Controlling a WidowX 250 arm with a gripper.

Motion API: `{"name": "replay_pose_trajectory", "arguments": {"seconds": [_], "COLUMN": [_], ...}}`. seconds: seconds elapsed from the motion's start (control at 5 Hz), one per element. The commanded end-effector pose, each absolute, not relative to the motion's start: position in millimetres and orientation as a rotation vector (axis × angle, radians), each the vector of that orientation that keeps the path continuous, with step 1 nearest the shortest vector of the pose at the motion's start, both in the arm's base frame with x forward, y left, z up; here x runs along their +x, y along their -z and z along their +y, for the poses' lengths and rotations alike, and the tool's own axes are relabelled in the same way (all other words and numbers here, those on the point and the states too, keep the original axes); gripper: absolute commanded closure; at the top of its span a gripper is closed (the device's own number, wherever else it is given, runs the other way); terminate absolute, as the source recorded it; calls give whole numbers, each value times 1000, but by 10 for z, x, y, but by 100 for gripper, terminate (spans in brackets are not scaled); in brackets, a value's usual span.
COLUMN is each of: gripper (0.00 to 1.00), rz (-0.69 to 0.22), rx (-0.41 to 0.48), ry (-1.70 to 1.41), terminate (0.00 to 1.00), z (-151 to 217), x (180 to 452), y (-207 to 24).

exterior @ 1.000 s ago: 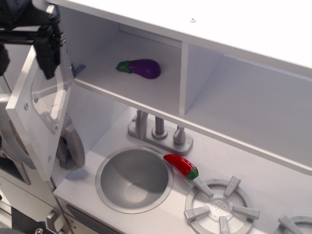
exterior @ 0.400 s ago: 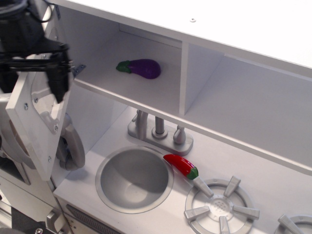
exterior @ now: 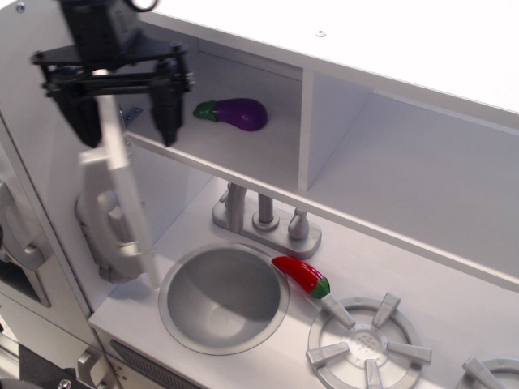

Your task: Close microwave

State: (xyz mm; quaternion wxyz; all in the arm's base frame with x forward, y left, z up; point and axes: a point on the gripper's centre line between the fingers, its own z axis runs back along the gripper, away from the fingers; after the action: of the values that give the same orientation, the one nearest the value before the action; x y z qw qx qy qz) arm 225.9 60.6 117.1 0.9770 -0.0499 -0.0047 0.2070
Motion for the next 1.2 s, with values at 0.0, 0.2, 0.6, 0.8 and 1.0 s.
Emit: {"name": "replay_pose_trajectory", "arguments": {"seconds": [0.0, 0.2, 0.6, 0.8, 1.0], "gripper": [0, 0, 0, 0, 0], "rz": [-86, -83, -81, -148, -183], "rx": [-185, -248, -113, -42, -17], "ry": [-392, -349, -182, -116, -104], "terminate": [0, 0, 0, 0, 0], "z": [-16, -267, 170, 690, 841], "x": [2566, 2506, 1844, 1853, 1993], "y": [-1610, -1744, -1482, -1317, -1277]}}
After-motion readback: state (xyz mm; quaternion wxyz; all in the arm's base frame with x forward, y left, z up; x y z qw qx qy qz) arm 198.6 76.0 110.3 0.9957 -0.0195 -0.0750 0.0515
